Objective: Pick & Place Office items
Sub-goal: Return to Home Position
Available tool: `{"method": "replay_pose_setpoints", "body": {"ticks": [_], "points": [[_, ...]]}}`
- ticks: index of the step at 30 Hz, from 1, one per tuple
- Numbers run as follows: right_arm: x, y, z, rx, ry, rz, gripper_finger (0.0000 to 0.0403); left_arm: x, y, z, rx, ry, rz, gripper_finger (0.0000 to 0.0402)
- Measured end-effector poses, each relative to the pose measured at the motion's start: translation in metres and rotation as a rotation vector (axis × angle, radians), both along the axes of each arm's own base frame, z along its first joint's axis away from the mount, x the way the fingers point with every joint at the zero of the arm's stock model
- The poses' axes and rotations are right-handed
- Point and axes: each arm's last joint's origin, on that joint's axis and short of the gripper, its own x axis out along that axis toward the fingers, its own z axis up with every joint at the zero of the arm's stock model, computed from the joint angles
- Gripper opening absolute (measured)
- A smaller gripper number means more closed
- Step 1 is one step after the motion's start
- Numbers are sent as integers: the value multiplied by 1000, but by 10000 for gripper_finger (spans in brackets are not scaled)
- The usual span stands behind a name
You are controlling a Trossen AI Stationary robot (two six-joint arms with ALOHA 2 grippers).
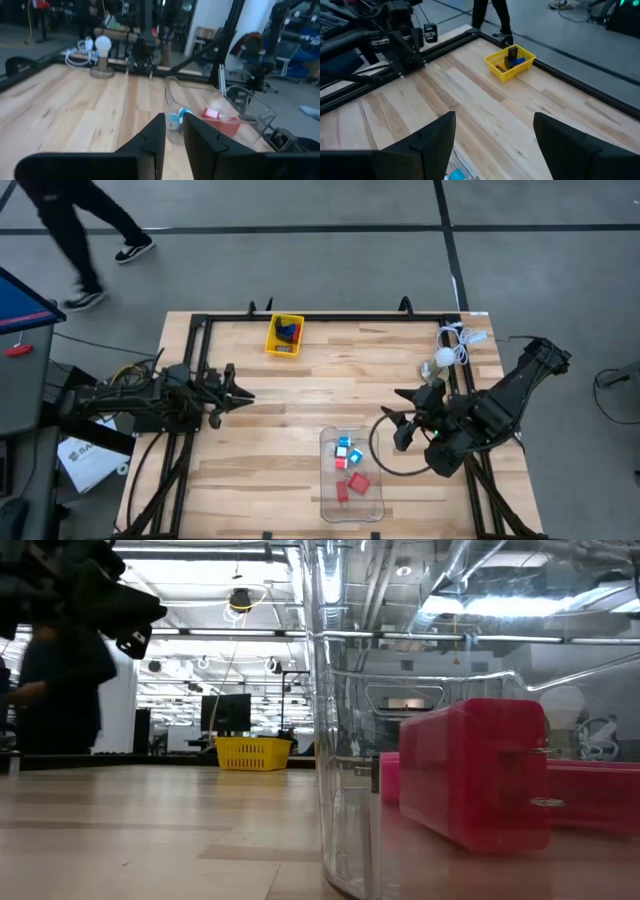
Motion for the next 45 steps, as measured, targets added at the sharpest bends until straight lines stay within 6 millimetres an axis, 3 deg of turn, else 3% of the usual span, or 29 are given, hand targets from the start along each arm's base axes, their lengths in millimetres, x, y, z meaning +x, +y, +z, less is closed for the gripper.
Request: {"method": "replay_pose_setpoints", "body": {"ticks": [9,15,21,25,31,45], "points": [[-25,24,1,-104,-50,101,260,-12,0,-16,31,-108,43,63],[-59,48,-24,-191,-63,238,260,-13,1,-18,78,-97,96,62],[-120,29,-50,-79,-261,294,260,-13,3,-19,114,-81,160,62],[-143,15,-63,9,-401,386,260,-13,5,-21,116,-60,204,62],[-152,1,-79,76,-426,417,260,-7,6,-29,117,37,236,62],[-145,5,-113,10,-428,400,260,4,8,-43,112,197,235,63]]}}
